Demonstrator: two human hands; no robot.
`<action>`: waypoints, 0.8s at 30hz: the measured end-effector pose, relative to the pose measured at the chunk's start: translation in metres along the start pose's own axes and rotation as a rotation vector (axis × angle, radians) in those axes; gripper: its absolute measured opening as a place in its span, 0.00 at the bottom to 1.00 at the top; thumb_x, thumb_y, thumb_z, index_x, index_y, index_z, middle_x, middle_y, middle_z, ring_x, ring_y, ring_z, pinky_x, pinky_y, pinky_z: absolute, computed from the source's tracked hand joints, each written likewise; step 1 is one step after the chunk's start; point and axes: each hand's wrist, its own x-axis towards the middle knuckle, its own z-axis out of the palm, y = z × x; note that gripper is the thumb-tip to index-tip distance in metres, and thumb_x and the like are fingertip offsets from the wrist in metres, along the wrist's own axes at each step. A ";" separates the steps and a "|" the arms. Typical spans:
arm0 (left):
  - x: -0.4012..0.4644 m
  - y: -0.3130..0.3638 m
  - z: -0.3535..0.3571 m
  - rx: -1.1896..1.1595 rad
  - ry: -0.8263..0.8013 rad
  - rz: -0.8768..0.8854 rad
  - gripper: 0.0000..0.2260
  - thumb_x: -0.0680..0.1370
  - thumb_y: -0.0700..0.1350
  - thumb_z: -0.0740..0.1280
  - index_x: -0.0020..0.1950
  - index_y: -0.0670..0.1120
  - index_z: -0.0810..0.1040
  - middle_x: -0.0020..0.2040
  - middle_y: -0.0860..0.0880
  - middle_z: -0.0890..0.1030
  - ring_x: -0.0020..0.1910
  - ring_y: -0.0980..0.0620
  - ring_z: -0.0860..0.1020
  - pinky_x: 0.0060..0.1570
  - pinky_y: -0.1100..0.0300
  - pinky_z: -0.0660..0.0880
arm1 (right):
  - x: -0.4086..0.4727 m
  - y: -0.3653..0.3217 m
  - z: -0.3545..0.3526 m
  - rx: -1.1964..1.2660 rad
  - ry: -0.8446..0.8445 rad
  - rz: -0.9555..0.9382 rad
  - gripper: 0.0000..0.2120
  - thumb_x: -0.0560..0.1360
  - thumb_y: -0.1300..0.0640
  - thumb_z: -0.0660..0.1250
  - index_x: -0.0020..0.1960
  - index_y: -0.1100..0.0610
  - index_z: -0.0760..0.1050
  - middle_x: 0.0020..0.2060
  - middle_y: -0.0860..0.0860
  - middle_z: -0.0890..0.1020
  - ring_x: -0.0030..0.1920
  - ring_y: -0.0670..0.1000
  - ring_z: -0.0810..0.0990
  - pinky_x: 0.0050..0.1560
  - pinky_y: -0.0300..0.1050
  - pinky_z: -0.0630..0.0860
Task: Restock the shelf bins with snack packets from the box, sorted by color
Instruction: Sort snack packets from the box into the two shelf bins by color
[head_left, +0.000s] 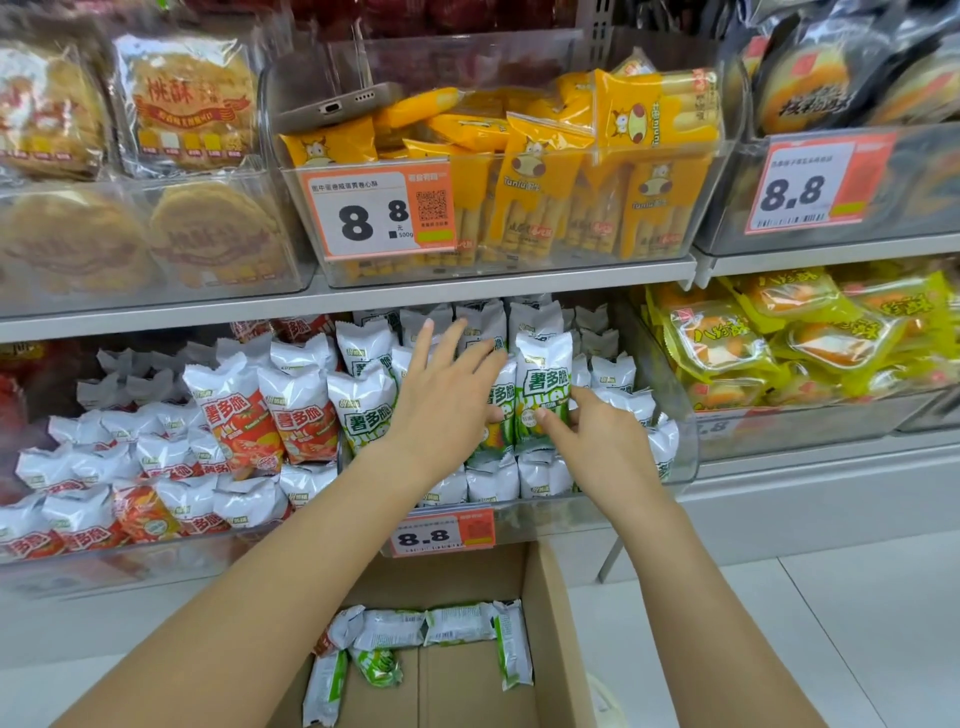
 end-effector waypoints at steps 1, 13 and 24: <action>0.003 0.001 0.000 0.003 -0.011 0.008 0.29 0.78 0.56 0.64 0.76 0.50 0.60 0.76 0.51 0.64 0.78 0.45 0.50 0.73 0.45 0.37 | 0.000 0.001 0.000 -0.017 0.004 0.001 0.16 0.78 0.41 0.60 0.48 0.54 0.69 0.33 0.50 0.76 0.39 0.56 0.76 0.31 0.47 0.64; -0.108 -0.021 0.001 -0.291 0.350 -0.055 0.14 0.79 0.49 0.60 0.61 0.48 0.78 0.62 0.51 0.78 0.69 0.47 0.69 0.74 0.45 0.54 | -0.042 -0.015 -0.025 0.221 0.305 -0.176 0.12 0.80 0.52 0.59 0.60 0.52 0.77 0.47 0.47 0.81 0.48 0.47 0.78 0.42 0.43 0.70; -0.289 -0.039 0.111 -0.499 -0.828 -0.334 0.14 0.80 0.52 0.60 0.62 0.51 0.76 0.59 0.47 0.80 0.59 0.46 0.76 0.56 0.56 0.72 | -0.153 -0.003 0.115 -0.545 -0.904 -0.310 0.22 0.79 0.43 0.59 0.69 0.53 0.68 0.63 0.53 0.75 0.63 0.55 0.74 0.56 0.45 0.71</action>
